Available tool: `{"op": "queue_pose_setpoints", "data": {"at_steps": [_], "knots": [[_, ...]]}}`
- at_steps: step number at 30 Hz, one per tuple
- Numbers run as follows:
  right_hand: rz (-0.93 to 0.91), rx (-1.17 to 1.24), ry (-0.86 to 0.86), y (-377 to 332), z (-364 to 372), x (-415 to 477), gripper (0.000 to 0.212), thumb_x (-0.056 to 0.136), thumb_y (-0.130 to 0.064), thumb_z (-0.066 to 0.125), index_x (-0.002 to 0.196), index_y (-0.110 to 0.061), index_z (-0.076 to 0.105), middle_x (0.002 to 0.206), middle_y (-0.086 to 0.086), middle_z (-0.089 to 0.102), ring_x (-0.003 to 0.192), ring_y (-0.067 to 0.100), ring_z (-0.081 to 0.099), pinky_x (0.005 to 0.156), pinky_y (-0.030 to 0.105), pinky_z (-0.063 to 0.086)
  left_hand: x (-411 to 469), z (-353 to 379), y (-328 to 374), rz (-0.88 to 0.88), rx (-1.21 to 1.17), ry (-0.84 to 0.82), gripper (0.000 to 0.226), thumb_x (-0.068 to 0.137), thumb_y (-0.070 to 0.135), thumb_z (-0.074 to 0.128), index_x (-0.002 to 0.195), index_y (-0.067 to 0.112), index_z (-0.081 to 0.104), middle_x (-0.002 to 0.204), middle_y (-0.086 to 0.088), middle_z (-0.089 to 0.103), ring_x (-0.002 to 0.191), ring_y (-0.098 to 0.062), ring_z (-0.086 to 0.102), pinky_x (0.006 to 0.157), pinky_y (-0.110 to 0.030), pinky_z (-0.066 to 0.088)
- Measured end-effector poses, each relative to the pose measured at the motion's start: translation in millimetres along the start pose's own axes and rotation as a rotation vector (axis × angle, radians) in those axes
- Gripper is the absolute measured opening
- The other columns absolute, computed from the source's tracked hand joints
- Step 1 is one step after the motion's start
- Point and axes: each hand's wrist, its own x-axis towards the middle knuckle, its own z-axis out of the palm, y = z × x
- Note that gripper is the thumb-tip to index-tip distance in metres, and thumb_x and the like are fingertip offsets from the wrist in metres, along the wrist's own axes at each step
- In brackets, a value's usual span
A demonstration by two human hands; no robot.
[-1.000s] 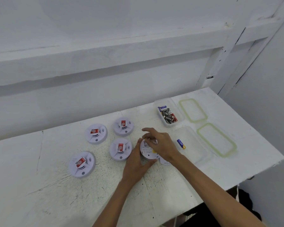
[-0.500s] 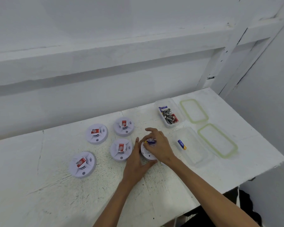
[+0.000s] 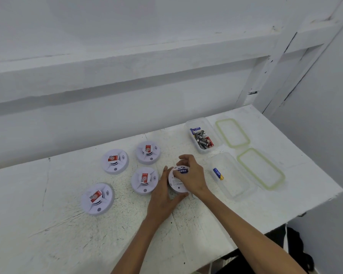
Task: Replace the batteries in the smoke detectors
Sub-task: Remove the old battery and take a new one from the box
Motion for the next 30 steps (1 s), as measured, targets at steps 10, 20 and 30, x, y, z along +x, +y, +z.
{"op": "queue_pose_setpoints", "data": {"at_steps": [10, 20, 30], "knots": [[-0.060, -0.055, 0.010, -0.2, -10.1, 7.3, 0.027, 0.087, -0.010, 0.064, 0.111, -0.023, 0.064, 0.093, -0.015, 0.072, 0.087, -0.004, 0.067, 0.075, 0.005, 0.048, -2.1, -1.1, 3.4, -0.006, -0.069, -0.016, 0.105, 0.073, 0.072, 0.073, 0.155, 0.037, 0.019, 0.160, 0.018, 0.030, 0.143, 0.015, 0.026, 0.112, -0.004, 0.024], [-0.142, -0.164, 0.242, -14.0, -60.7, 59.8, 0.027, 0.086, 0.007, 0.053, 0.096, -0.009, 0.073, 0.092, 0.000, 0.073, 0.081, 0.011, 0.066, 0.075, 0.020, 0.054, -2.7, -2.9, 6.3, -0.008, -0.039, -0.006, 0.104, 0.075, 0.064, 0.078, 0.158, 0.031, 0.027, 0.161, 0.020, 0.031, 0.143, 0.018, 0.022, 0.109, 0.002, 0.019], [0.021, -0.598, 0.042, -7.8, -81.1, 114.1, 0.030, 0.086, 0.005, 0.056, 0.111, -0.005, 0.070, 0.109, 0.017, 0.069, 0.100, 0.032, 0.063, 0.080, 0.037, 0.054, -2.7, -3.6, 11.1, 0.004, -0.057, -0.004, 0.095, 0.074, 0.066, 0.078, 0.150, 0.046, 0.025, 0.160, 0.018, 0.034, 0.146, 0.009, 0.027, 0.114, -0.006, 0.023]]}}
